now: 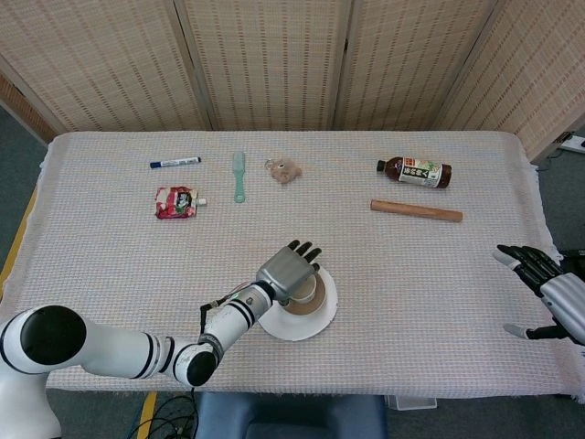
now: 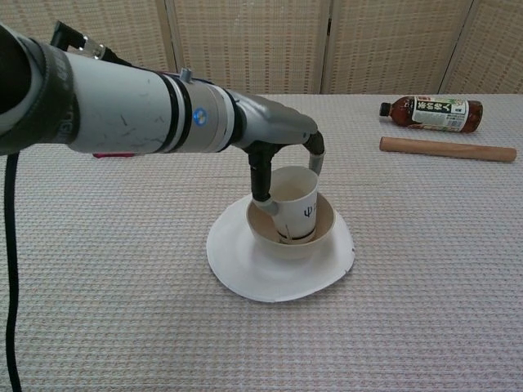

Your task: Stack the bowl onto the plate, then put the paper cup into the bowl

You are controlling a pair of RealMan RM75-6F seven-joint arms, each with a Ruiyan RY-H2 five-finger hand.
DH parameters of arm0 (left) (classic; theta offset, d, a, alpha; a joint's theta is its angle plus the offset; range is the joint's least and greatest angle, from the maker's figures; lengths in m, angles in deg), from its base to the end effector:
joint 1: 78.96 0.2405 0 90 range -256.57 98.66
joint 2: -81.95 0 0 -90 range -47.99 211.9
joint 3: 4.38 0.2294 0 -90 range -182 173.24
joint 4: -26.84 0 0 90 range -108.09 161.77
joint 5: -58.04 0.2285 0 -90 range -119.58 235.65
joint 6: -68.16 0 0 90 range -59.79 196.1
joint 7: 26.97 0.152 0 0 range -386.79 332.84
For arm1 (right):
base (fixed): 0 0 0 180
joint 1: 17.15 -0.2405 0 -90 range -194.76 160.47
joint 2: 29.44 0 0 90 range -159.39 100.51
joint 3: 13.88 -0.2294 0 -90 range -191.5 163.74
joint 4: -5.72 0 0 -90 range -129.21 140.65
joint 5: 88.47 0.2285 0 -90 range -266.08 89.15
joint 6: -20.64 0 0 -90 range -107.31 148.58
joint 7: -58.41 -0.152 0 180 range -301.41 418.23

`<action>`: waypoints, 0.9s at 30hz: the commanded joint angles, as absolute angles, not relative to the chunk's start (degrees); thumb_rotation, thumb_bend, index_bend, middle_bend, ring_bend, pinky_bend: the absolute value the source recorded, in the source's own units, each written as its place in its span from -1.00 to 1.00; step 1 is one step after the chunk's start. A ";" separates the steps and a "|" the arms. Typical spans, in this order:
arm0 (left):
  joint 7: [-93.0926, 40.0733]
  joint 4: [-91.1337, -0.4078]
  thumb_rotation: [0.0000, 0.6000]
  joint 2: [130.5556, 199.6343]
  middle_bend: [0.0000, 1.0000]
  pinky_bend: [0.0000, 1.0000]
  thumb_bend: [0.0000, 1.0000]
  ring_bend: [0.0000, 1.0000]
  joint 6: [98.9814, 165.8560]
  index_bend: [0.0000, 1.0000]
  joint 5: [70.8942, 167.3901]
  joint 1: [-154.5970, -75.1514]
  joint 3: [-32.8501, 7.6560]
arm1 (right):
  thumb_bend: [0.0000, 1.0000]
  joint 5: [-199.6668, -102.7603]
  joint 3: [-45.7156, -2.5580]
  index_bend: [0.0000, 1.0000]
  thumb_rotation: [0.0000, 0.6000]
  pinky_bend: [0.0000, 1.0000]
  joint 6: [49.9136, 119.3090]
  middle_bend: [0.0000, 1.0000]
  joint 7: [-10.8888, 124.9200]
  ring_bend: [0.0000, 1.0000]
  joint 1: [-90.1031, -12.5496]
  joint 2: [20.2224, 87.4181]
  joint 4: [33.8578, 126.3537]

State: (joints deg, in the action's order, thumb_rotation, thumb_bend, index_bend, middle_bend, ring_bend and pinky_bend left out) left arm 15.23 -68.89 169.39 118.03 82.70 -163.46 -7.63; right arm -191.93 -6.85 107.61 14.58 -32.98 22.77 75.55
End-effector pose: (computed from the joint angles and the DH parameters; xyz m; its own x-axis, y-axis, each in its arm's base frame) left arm 0.0368 0.3214 -0.0778 0.7562 0.2564 0.6020 0.5845 -0.6782 -0.4453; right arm -0.3267 -0.2151 0.2127 0.3139 -0.2307 0.9210 -0.9118 -0.3436 0.2247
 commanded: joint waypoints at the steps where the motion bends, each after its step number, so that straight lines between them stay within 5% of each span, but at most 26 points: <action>1: 15.64 -68.96 1.00 169.55 -0.80 -0.70 -0.48 -1.00 118.32 -0.53 82.40 -163.51 -7.65 | -0.99 -191.90 -6.90 -1.00 1.00 -1.00 107.74 -1.00 14.40 -1.00 -32.94 22.86 75.38; 13: 18.45 -74.87 1.00 166.59 -0.80 -0.70 -0.48 -1.00 121.76 -0.65 79.72 -163.94 -7.98 | -0.99 -191.72 -7.12 -1.00 1.00 -1.00 108.94 -1.00 13.97 -1.00 -32.34 22.99 74.97; 27: 20.64 -98.51 1.00 151.50 -0.80 -0.70 -0.48 -1.00 141.27 -0.68 84.25 -156.69 -4.99 | -0.99 -192.58 -7.24 -1.00 1.00 -1.00 111.71 -1.00 17.10 -1.00 -31.07 21.45 79.03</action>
State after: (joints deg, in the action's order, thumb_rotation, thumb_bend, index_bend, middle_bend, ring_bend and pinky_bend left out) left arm 21.07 -94.54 155.50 136.31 80.50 -160.29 -6.73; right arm -192.53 -7.31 111.51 16.06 -31.43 21.88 78.07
